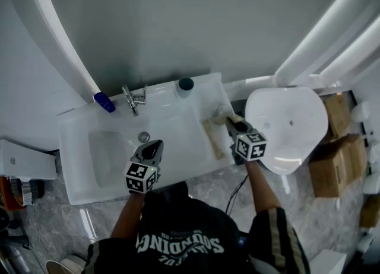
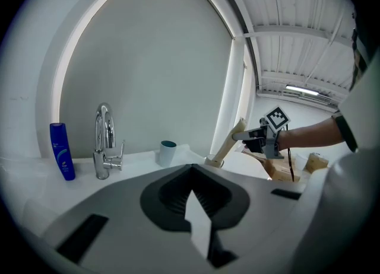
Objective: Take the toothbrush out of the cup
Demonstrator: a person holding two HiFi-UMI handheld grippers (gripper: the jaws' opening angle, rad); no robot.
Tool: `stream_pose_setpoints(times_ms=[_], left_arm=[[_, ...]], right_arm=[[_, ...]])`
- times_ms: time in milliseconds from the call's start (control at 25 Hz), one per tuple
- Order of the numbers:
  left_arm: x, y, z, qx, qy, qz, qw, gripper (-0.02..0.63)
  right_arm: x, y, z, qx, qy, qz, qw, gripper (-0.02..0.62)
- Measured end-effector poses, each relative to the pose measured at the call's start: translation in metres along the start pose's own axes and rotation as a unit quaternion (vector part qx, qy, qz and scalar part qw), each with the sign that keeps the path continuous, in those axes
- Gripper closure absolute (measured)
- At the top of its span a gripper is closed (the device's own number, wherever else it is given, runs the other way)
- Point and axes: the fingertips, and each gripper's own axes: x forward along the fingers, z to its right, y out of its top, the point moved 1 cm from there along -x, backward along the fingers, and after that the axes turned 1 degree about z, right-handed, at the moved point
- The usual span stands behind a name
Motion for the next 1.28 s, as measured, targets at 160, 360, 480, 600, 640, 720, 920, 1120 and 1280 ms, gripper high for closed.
stream_pose_setpoints(times_ms=[160, 360, 480, 600, 640, 720, 920, 1120, 1280], left_arm=[[0.005, -0.002, 0.006, 0.001, -0.009, -0.005, 0.9999, 0.607], [0.009, -0.005, 0.014, 0.001, -0.017, -0.009, 0.9998, 0.607], [0.01, -0.007, 0.017, 0.0, -0.019, -0.011, 0.9998, 0.607], [0.008, -0.011, 0.017, -0.001, -0.017, -0.016, 0.9997, 0.607], [0.007, -0.012, 0.017, -0.002, -0.015, -0.017, 0.9997, 0.607], [0.005, -0.013, 0.014, -0.006, -0.01, -0.016, 0.9998, 0.607], [0.0, -0.016, 0.005, -0.012, 0.002, -0.015, 0.9998, 0.607], [-0.002, -0.015, 0.0, -0.018, 0.01, -0.012, 0.9997, 0.607], [-0.002, -0.018, -0.001, -0.021, 0.011, -0.015, 0.9996, 0.607]], right_arm=[[-0.025, -0.02, 0.019, 0.002, -0.021, -0.014, 1.0, 0.558], [-0.037, -0.048, 0.04, -0.007, -0.062, -0.04, 0.997, 0.557], [-0.036, -0.063, 0.052, -0.043, -0.098, -0.057, 0.993, 0.557], [-0.031, -0.078, 0.046, -0.091, -0.119, -0.081, 0.985, 0.557], [-0.028, -0.084, 0.042, -0.113, -0.122, -0.091, 0.982, 0.557], [-0.022, -0.1, 0.034, -0.167, -0.129, -0.117, 0.97, 0.557], [-0.008, -0.135, 0.006, -0.254, -0.114, -0.151, 0.948, 0.557], [-0.003, -0.15, -0.002, -0.253, -0.109, -0.169, 0.946, 0.557], [0.004, -0.167, -0.007, -0.257, -0.086, -0.168, 0.948, 0.546]])
